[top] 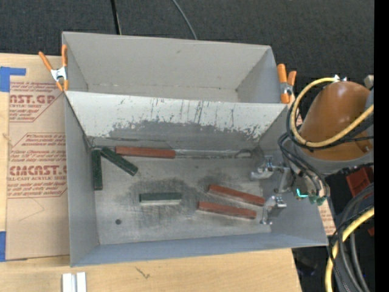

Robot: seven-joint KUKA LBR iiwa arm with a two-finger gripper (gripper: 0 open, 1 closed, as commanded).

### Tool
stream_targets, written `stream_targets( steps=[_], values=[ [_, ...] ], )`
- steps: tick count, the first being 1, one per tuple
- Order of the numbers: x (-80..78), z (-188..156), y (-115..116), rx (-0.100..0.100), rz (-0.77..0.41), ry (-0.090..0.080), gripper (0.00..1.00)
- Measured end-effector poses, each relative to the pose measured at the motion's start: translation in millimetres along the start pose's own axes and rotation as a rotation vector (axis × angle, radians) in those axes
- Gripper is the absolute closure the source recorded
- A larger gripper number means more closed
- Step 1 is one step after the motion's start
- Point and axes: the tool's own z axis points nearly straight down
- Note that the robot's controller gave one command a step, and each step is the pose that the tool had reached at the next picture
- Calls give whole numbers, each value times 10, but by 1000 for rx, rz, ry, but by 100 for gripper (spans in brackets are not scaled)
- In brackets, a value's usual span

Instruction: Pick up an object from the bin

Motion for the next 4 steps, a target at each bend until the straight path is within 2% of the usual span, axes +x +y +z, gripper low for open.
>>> stream_targets(
  steps=[1,2,3,4],
  values=[
    [-19,-38,3,1,-1,-8,0],
    [-76,588,-126,2,14,-14,0],
    [-251,1068,31,9,-98,-45,100],
    [-251,1068,31,9,-98,-45,100]
  ],
)
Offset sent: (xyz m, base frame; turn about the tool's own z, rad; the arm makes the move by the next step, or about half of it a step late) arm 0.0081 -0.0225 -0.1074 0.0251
